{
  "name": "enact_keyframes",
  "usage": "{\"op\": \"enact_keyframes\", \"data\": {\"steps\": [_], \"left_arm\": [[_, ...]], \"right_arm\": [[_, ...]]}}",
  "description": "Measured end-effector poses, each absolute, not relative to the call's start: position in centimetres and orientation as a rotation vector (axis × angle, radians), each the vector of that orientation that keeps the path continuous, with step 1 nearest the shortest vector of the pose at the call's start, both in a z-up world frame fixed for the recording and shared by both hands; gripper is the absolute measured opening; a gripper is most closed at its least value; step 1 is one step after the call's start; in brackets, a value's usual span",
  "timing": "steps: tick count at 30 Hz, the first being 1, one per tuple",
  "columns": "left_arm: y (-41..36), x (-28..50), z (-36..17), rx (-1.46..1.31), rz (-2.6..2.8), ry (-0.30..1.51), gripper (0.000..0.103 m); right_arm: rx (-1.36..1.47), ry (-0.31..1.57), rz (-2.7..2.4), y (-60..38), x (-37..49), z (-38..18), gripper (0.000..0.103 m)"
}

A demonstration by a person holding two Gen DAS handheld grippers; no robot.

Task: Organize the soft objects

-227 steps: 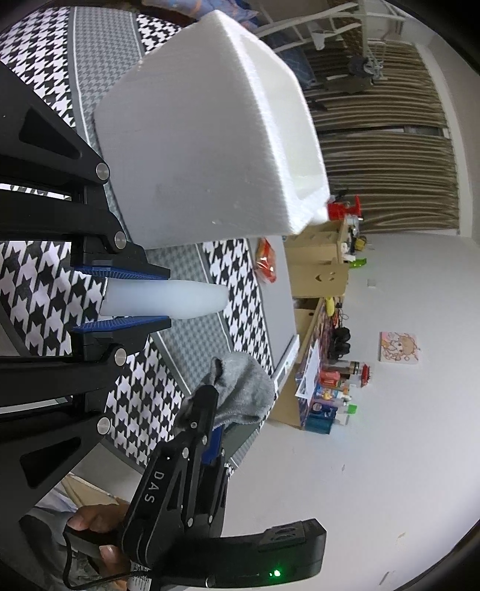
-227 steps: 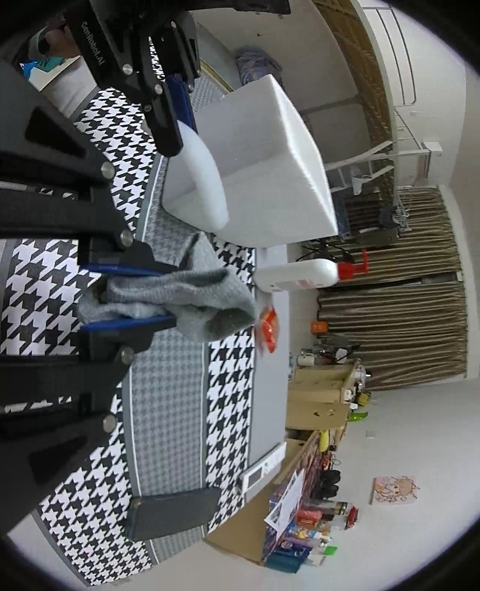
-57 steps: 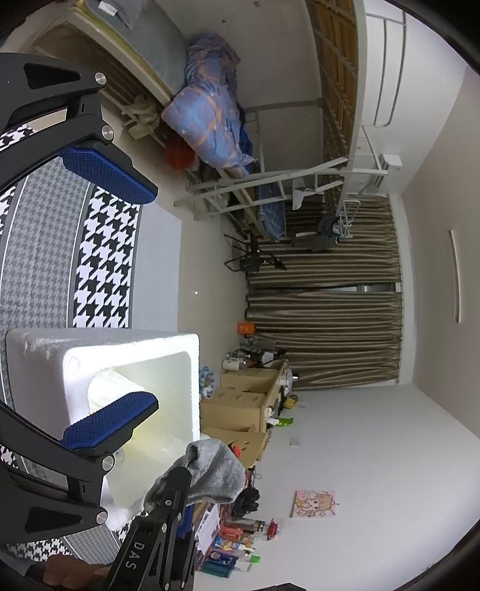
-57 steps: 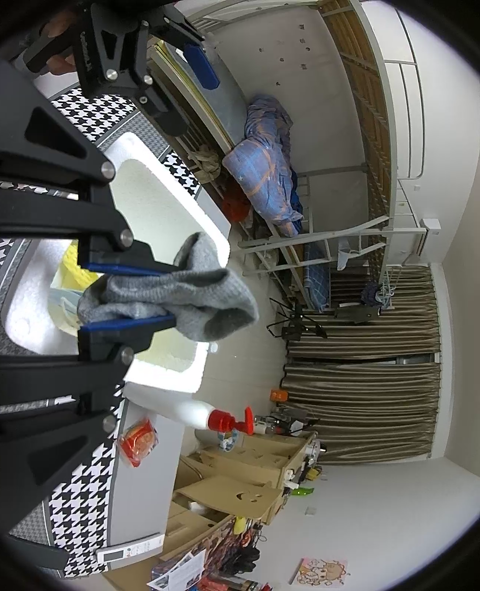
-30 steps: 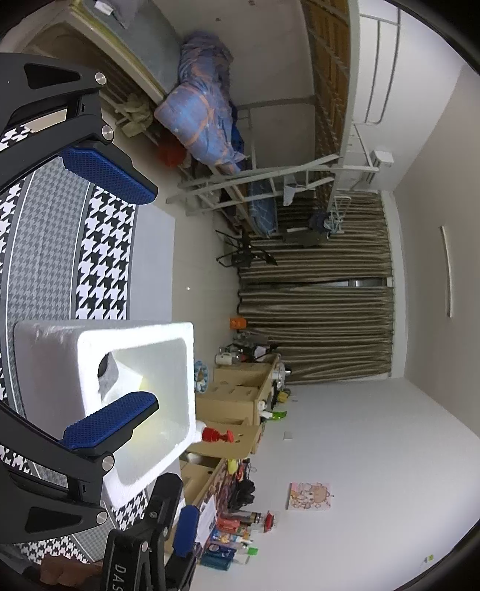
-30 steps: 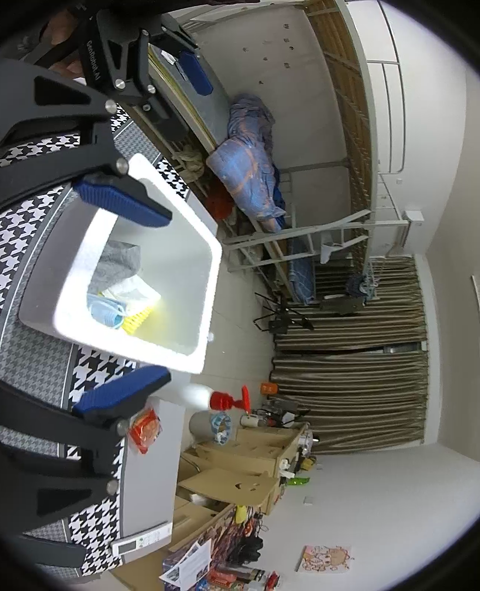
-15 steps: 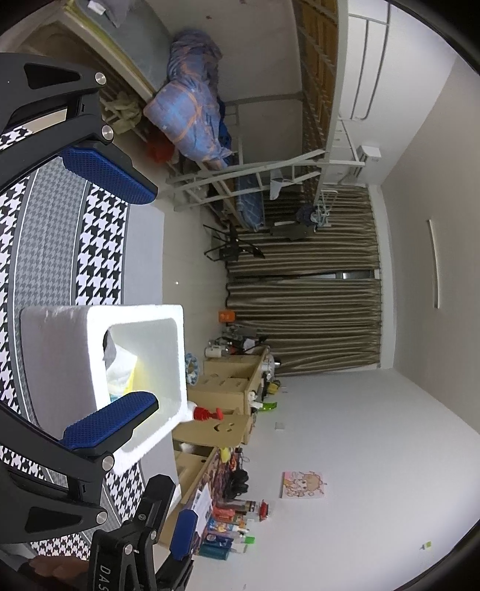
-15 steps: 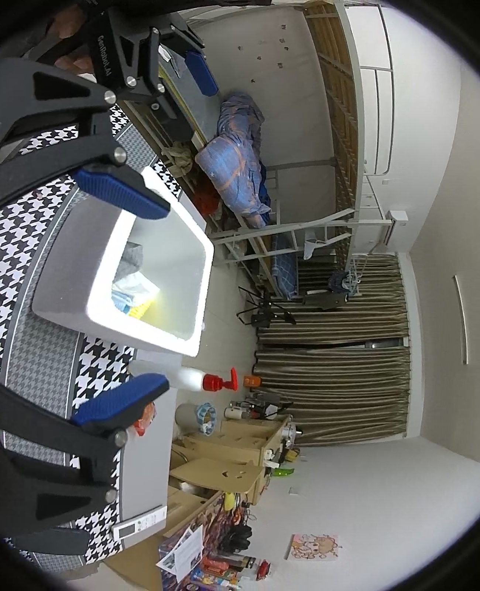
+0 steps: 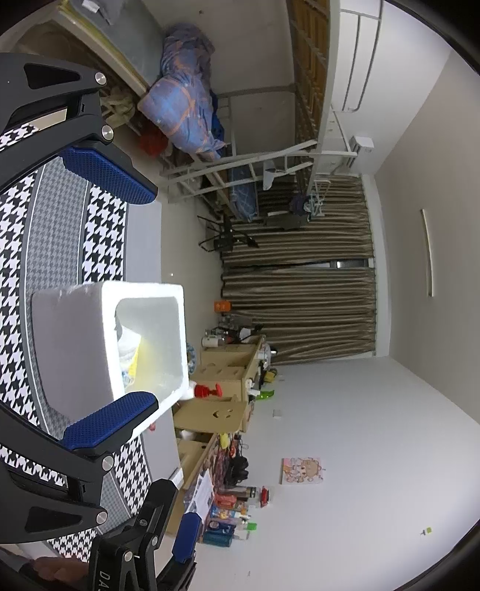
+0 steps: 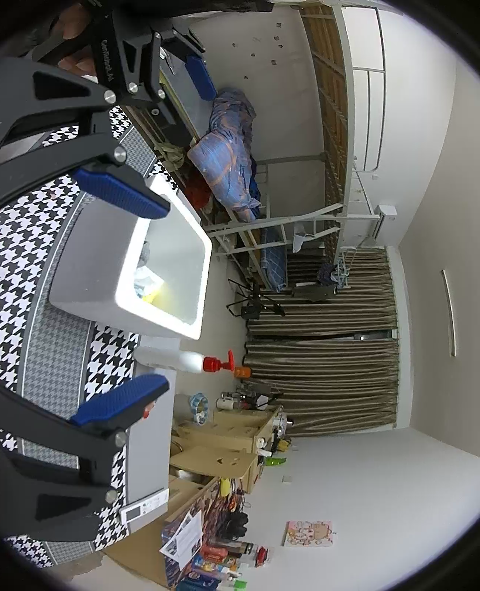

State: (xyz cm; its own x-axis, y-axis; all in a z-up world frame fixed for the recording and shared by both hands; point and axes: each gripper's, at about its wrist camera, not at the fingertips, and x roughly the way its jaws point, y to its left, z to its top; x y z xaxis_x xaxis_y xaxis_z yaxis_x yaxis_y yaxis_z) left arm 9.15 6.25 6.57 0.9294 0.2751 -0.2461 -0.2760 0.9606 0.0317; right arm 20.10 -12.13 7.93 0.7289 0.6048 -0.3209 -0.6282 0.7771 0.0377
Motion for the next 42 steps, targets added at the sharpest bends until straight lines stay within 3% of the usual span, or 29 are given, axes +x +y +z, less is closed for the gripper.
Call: {"op": "enact_keyframes", "data": {"steps": [42], "left_arm": [[1.2, 2.6, 6.3, 0.005, 0.22, 0.181, 0.102]], "right_arm": [[-0.042, 0.219, 0.607, -17.3, 11.5, 6.2, 0.095]]}}
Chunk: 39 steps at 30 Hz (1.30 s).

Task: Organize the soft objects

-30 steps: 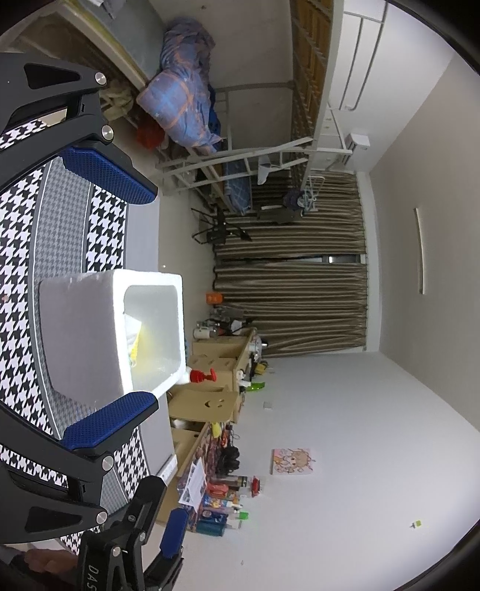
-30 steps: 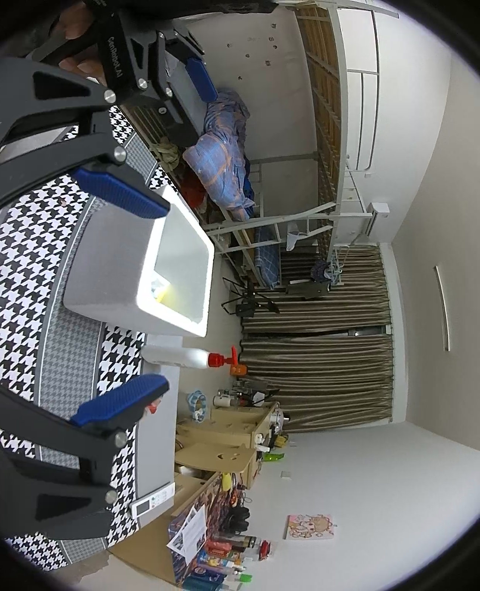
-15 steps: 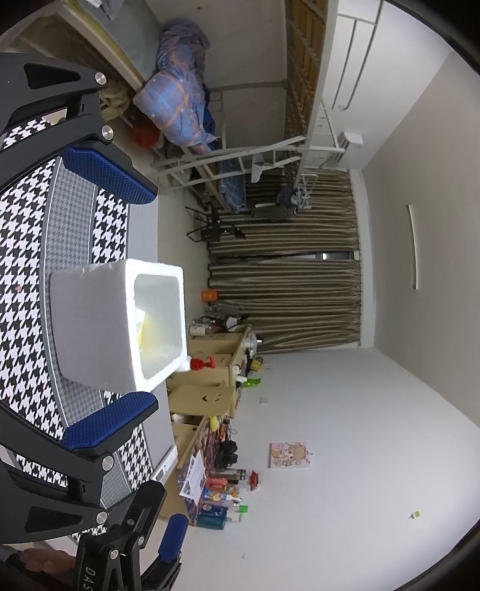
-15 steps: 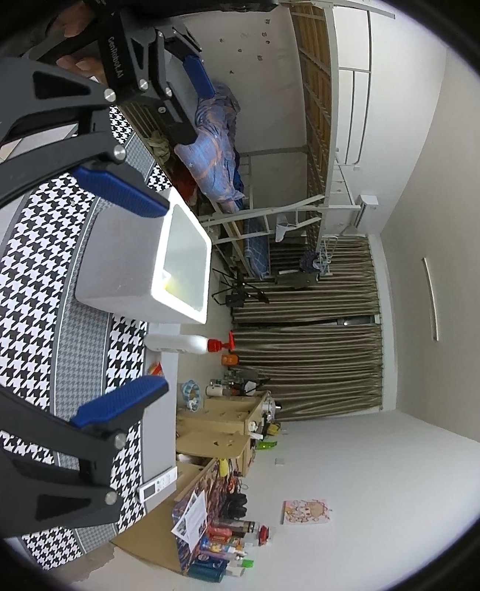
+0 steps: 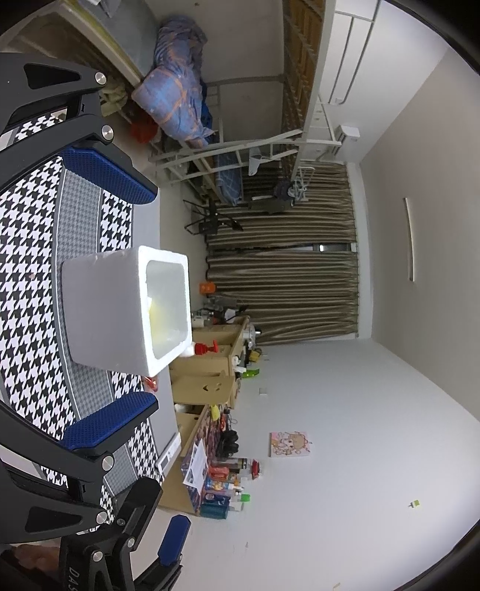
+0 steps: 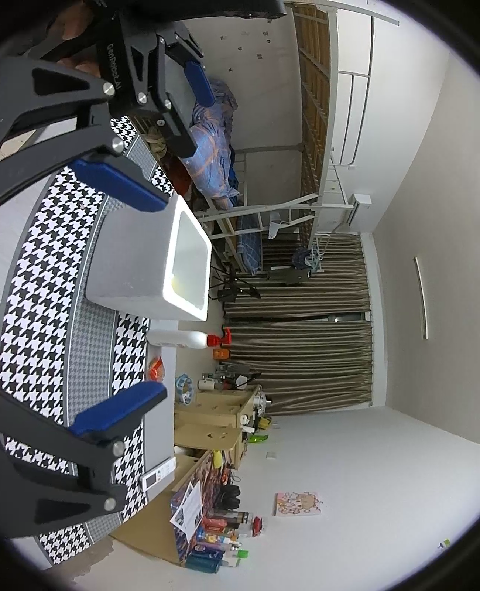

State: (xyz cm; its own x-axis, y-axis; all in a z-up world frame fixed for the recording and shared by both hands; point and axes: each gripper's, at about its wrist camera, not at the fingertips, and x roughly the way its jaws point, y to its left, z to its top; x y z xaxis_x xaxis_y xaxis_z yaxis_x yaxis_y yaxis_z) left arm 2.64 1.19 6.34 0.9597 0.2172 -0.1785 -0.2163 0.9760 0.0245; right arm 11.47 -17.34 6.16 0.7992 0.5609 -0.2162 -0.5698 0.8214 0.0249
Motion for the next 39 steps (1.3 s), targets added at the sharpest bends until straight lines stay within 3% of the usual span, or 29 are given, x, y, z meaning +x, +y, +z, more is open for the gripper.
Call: {"op": "enact_keyframes", "data": {"steps": [39], "left_arm": [[-1.1, -0.7, 4.7, 0.01, 0.182, 0.161, 0.102]], "right_arm": [[-0.025, 0.223, 0.578, -19.8, 8.0, 4.0, 0.096]]}}
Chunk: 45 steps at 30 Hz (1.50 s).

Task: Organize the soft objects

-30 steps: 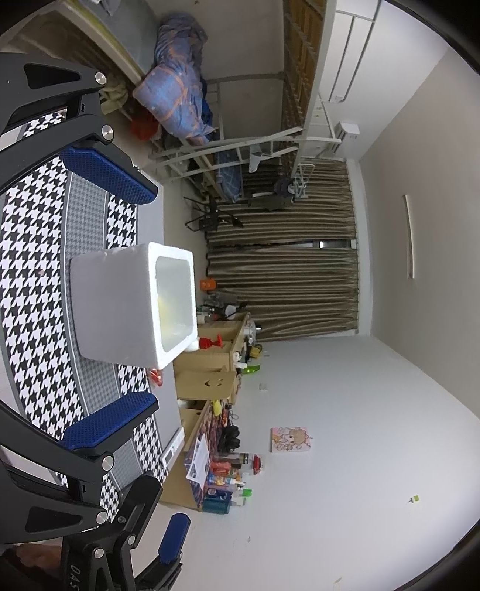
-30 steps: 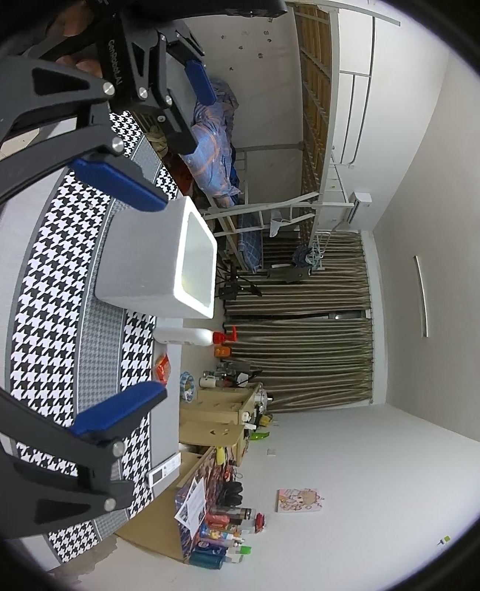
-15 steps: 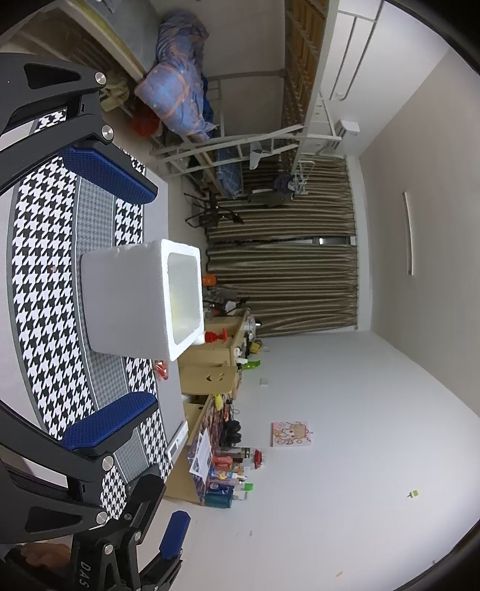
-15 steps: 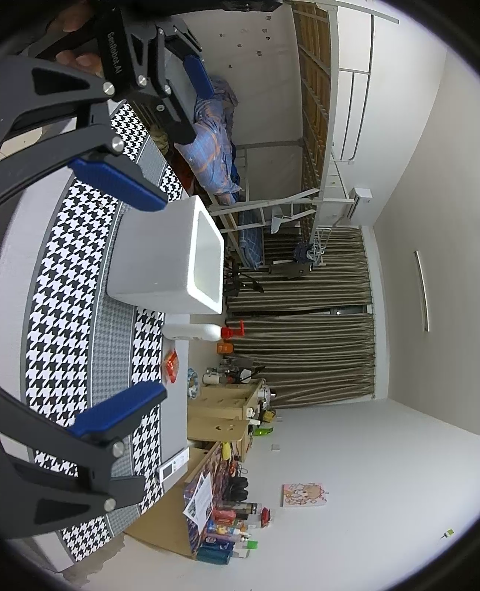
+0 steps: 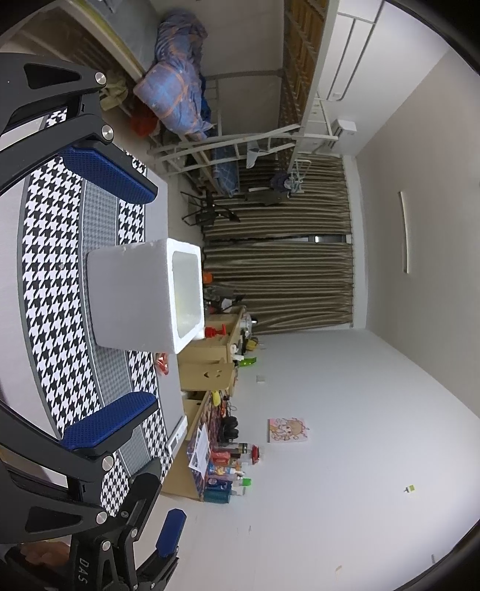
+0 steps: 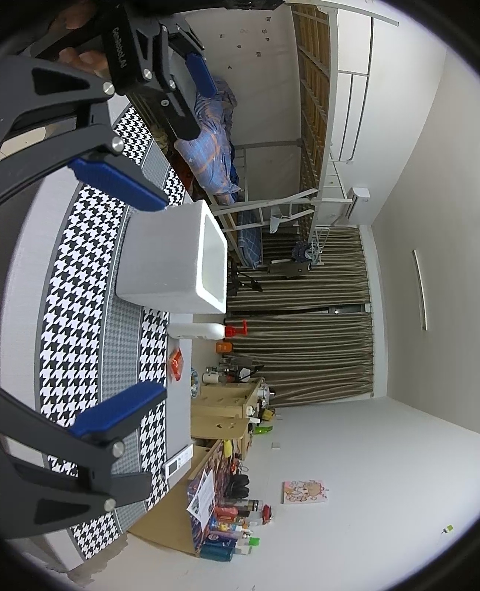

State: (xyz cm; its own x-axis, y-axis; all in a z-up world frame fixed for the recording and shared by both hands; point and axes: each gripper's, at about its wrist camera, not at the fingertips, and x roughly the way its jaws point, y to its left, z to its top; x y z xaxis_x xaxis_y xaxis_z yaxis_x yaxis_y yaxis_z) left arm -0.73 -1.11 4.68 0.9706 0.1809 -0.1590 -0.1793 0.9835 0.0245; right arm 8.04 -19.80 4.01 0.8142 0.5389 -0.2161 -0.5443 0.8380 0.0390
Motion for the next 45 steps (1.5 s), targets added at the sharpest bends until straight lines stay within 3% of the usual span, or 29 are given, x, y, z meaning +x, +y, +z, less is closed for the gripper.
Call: {"op": "enact_keyframes", "data": {"steps": [45], "left_arm": [[-1.2, -3.0, 0.8, -0.038, 0.231, 0.175, 0.102]], "right_arm": [[-0.03, 0.23, 0.585, -20.1, 6.7, 1.2, 0.096]]}}
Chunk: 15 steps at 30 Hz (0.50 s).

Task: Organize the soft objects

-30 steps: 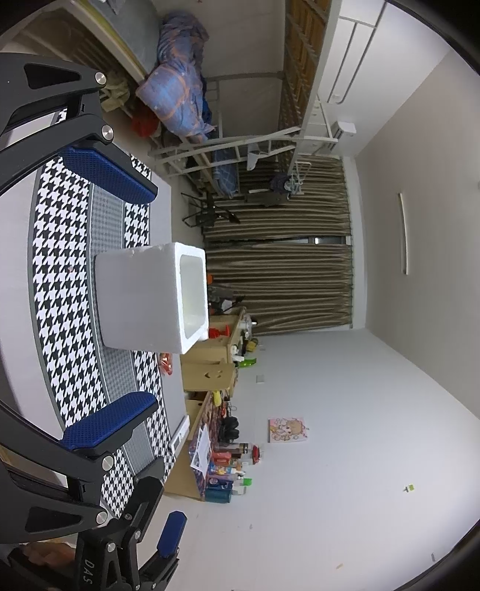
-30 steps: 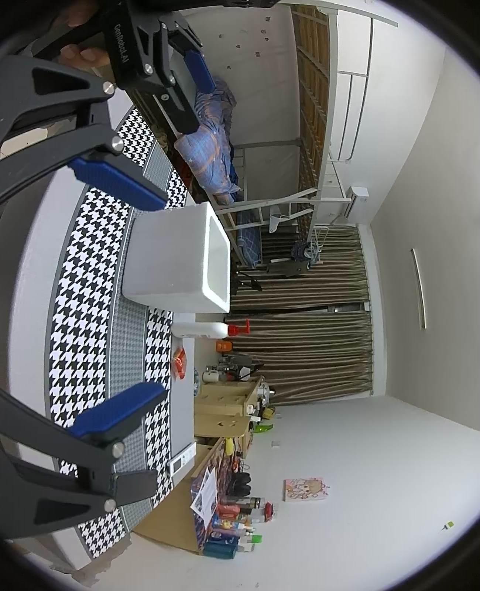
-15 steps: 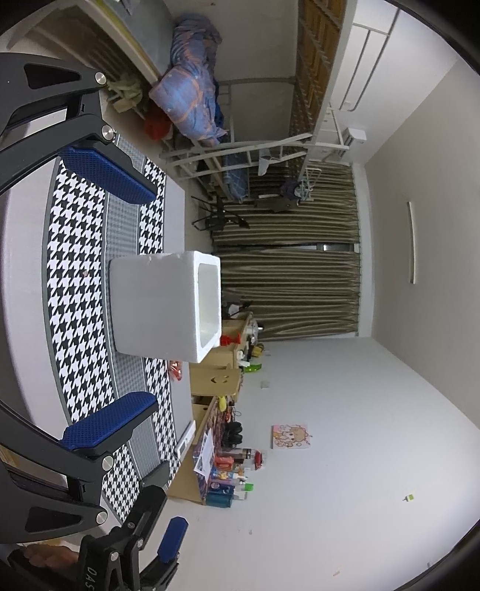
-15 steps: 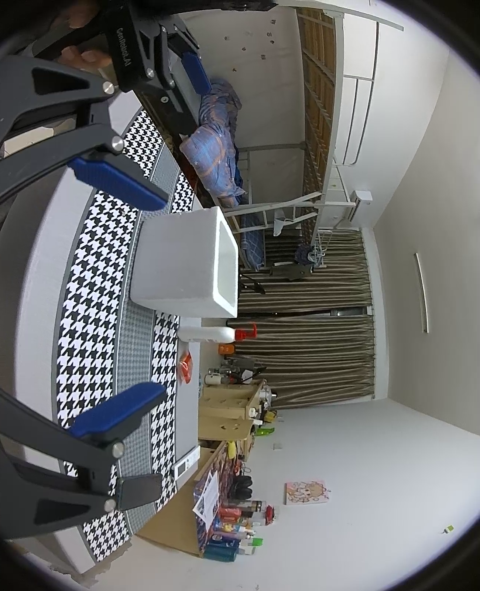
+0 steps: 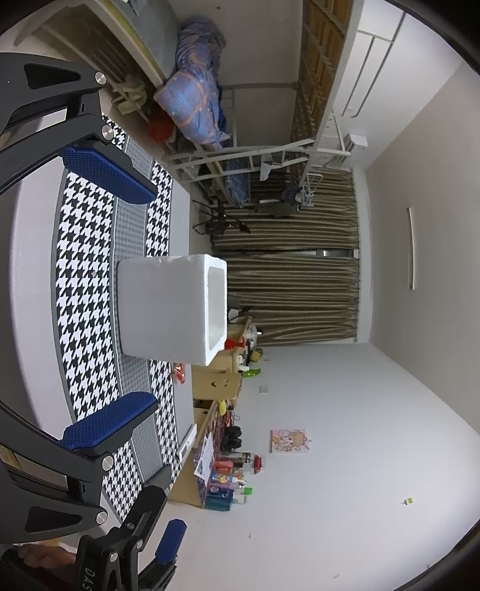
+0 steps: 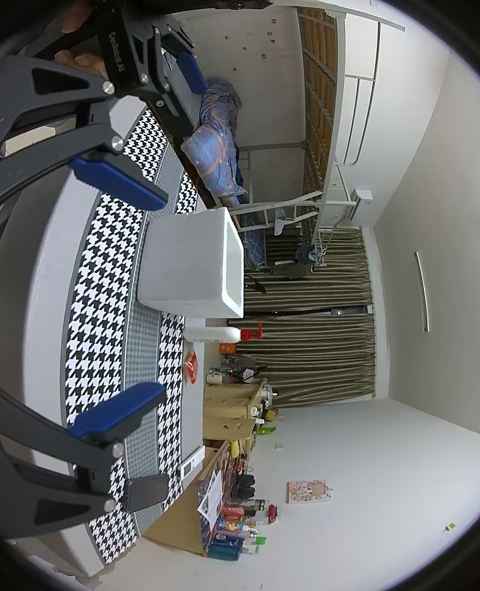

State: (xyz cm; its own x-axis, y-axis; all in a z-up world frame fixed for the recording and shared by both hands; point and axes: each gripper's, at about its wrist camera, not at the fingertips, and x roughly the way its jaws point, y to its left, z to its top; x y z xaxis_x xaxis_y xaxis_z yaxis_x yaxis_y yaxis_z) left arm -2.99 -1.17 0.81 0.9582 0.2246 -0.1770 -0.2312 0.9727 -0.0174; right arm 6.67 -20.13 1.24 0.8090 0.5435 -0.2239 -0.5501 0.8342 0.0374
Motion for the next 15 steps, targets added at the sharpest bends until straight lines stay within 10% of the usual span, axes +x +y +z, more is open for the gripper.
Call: {"op": "enact_keyframes", "data": {"steps": [15], "left_arm": [[-1.7, -4.1, 0.2, -0.015, 0.262, 0.139, 0.102]], "right_arm": [[0.001, 0.208, 0.574, -20.9, 6.1, 0.7, 0.096]]}}
